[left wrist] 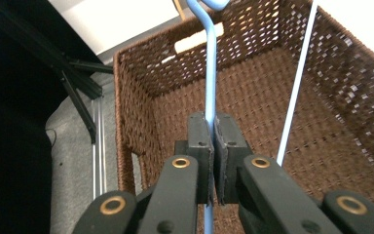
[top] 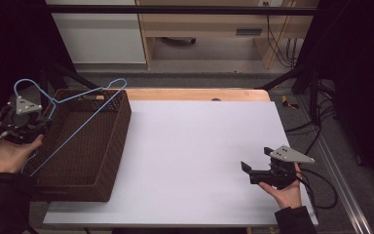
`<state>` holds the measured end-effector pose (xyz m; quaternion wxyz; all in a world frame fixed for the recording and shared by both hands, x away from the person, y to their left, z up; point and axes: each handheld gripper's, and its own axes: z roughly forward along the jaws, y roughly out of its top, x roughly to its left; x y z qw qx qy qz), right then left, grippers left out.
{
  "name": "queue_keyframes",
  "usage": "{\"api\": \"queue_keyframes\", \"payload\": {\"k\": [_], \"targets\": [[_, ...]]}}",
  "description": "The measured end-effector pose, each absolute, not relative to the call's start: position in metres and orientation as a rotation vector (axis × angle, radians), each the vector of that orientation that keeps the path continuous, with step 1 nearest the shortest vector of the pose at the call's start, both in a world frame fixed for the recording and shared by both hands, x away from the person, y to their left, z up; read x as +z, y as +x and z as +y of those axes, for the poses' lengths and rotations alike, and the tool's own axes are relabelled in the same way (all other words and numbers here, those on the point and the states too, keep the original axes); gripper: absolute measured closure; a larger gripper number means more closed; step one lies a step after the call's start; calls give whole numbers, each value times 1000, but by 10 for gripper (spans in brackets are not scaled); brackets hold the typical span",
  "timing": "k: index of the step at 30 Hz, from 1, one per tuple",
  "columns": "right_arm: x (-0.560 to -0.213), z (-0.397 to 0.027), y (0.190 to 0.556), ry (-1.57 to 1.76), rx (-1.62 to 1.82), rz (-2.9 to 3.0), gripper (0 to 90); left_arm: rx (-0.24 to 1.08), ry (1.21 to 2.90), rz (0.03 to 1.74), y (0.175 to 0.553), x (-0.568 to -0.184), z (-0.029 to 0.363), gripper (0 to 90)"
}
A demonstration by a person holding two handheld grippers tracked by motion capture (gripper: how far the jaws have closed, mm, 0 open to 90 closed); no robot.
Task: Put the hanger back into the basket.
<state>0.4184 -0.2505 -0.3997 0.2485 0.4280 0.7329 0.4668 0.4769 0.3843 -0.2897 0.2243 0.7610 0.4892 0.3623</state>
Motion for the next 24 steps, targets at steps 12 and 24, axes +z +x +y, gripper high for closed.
{"api": "queue_keyframes", "payload": {"k": [12, 24], "targets": [[-400, -251, 418, 1167, 1270, 1998, 41, 999, 2149, 1415, 485, -323, 393, 872], [-400, -250, 419, 1167, 1268, 1999, 41, 923, 2180, 1476, 493, -362, 389, 871]]}}
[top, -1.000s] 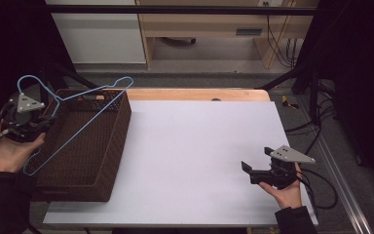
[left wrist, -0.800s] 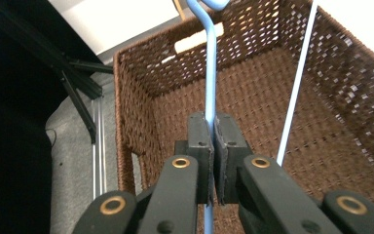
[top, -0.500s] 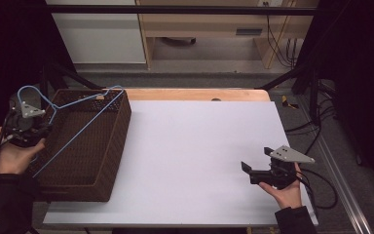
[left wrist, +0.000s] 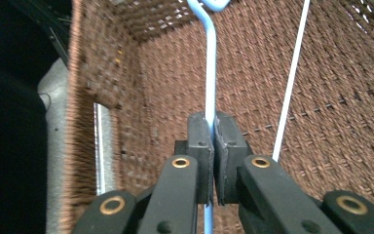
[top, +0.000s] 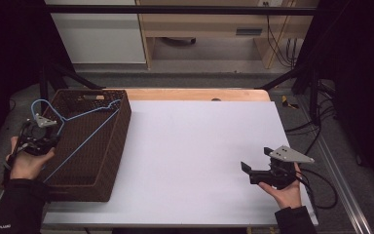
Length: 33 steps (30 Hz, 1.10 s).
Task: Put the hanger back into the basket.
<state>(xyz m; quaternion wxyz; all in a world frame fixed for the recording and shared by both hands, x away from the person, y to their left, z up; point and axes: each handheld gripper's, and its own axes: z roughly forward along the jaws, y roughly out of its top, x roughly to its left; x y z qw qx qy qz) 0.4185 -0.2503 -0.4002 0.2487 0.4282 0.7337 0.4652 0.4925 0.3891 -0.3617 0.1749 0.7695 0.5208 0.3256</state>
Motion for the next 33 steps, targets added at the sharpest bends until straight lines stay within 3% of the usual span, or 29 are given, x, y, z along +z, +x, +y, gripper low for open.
{"api": "queue_keyframes", "payload": {"k": [10, 20, 28, 33], "targets": [[-400, -251, 419, 1166, 1264, 2002, 40, 845, 2216, 1500, 498, -385, 382, 853], [-400, -251, 418, 1169, 1272, 1995, 38, 869, 1960, 1363, 463, -353, 378, 551], [-400, -251, 418, 1157, 1283, 1990, 35, 751, 1754, 1143, 430, -339, 351, 287], [-399, -251, 417, 1156, 1294, 1985, 35, 655, 1705, 1025, 417, -343, 326, 212]]}}
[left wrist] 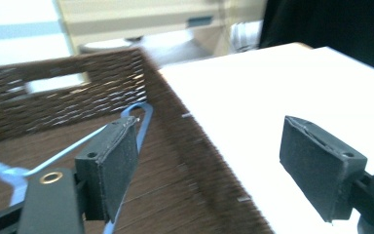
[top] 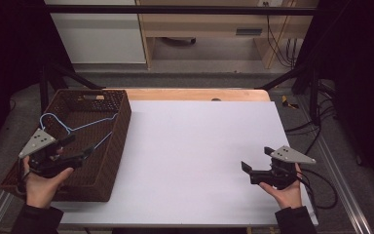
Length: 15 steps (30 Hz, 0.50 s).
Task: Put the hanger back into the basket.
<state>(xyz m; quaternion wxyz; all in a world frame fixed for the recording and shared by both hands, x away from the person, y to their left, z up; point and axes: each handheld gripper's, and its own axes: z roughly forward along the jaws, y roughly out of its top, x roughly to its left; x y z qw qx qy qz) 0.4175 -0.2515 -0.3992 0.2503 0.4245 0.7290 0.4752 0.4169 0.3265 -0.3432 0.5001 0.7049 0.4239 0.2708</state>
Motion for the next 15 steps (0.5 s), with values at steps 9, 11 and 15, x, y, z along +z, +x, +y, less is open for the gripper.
{"api": "queue_keyframes", "payload": {"k": [9, 11, 15], "targets": [[-399, -251, 416, 1139, 1313, 1983, 32, 591, 1784, 894, 407, -359, 284, 139], [-399, -252, 416, 1130, 1319, 1985, 32, 584, 1805, 886, 407, -363, 279, 135], [-399, -252, 415, 1125, 1336, 1981, 32, 562, 1832, 883, 409, -371, 272, 135]]}}
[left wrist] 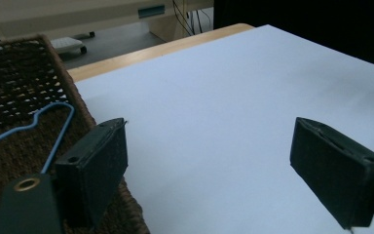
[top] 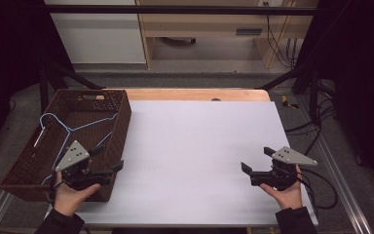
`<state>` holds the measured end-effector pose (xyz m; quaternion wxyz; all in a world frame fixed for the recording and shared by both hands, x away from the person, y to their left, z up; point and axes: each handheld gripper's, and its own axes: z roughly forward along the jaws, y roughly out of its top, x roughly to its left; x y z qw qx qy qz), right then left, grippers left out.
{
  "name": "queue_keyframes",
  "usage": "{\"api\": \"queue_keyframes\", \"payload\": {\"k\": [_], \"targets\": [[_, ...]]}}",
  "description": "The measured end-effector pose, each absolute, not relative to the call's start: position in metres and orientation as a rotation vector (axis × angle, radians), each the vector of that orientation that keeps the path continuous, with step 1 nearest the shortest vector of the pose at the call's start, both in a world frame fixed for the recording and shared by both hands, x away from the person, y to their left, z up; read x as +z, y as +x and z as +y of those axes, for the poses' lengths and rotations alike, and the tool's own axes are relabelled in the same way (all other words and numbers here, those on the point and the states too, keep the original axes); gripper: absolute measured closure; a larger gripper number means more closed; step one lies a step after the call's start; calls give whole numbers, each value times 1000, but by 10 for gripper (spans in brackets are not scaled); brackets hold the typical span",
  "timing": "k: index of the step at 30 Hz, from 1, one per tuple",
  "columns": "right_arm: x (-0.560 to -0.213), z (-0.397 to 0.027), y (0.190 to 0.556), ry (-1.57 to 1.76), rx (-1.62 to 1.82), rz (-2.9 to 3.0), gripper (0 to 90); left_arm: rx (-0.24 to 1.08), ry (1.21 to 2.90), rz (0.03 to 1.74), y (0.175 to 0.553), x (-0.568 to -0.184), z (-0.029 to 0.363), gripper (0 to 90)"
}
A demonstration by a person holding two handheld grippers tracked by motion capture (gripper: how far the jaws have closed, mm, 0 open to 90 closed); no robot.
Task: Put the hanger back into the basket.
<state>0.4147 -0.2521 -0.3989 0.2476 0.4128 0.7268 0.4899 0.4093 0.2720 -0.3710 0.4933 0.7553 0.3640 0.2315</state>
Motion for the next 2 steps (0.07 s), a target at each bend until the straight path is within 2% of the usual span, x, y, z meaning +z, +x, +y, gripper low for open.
{"api": "queue_keyframes", "payload": {"k": [2], "targets": [[-398, -253, 415, 1125, 1339, 1982, 32, 556, 1846, 885, 411, -374, 270, 135]]}}
